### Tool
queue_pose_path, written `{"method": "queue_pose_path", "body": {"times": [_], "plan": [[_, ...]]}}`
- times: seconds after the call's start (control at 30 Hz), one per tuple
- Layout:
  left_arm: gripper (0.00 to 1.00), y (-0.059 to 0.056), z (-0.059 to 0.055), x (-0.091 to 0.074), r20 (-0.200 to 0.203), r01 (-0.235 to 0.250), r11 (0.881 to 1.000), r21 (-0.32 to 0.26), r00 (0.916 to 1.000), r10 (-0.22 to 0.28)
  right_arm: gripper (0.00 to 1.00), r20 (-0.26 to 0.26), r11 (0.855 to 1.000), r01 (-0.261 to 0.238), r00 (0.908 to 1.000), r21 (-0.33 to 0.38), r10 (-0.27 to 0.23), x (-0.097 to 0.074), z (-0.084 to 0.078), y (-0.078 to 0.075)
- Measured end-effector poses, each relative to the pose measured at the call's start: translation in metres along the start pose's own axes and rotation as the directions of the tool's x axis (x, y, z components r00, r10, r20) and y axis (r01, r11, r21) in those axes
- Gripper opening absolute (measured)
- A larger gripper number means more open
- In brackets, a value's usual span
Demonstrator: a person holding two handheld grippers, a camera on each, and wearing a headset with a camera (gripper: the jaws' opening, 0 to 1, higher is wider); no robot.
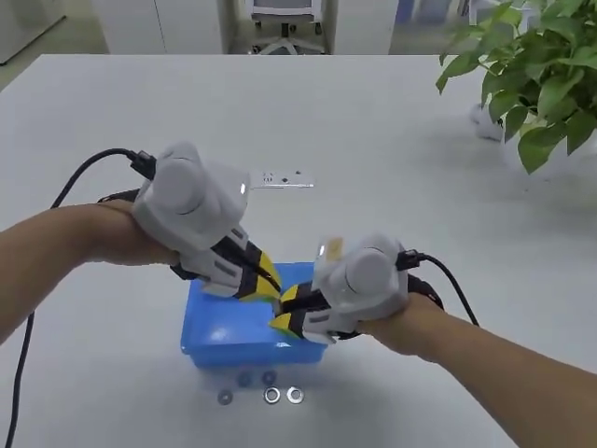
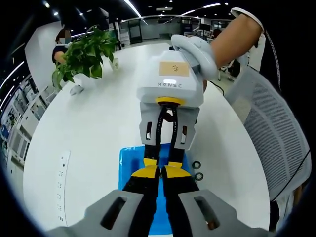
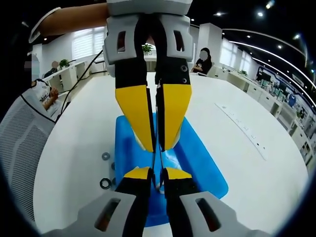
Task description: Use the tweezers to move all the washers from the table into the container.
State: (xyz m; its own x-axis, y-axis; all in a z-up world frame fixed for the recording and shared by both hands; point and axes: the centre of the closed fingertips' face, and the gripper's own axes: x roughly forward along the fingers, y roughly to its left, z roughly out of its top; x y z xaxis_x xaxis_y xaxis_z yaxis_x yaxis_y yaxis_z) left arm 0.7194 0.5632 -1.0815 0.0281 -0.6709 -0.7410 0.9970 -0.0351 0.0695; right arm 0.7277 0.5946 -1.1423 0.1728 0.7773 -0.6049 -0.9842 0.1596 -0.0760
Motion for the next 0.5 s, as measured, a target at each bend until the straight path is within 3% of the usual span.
{"method": "queue_pose_path", "body": {"times": [0.5], "plan": [[0.07, -0.003, 0.01, -0.01, -0.01, -0.004, 1.0, 0.016, 0.9999, 0.004, 0.12, 0.026, 1.0, 0.017, 0.9995, -0.007, -0.017, -0.01, 0.013, 0.003]]}}
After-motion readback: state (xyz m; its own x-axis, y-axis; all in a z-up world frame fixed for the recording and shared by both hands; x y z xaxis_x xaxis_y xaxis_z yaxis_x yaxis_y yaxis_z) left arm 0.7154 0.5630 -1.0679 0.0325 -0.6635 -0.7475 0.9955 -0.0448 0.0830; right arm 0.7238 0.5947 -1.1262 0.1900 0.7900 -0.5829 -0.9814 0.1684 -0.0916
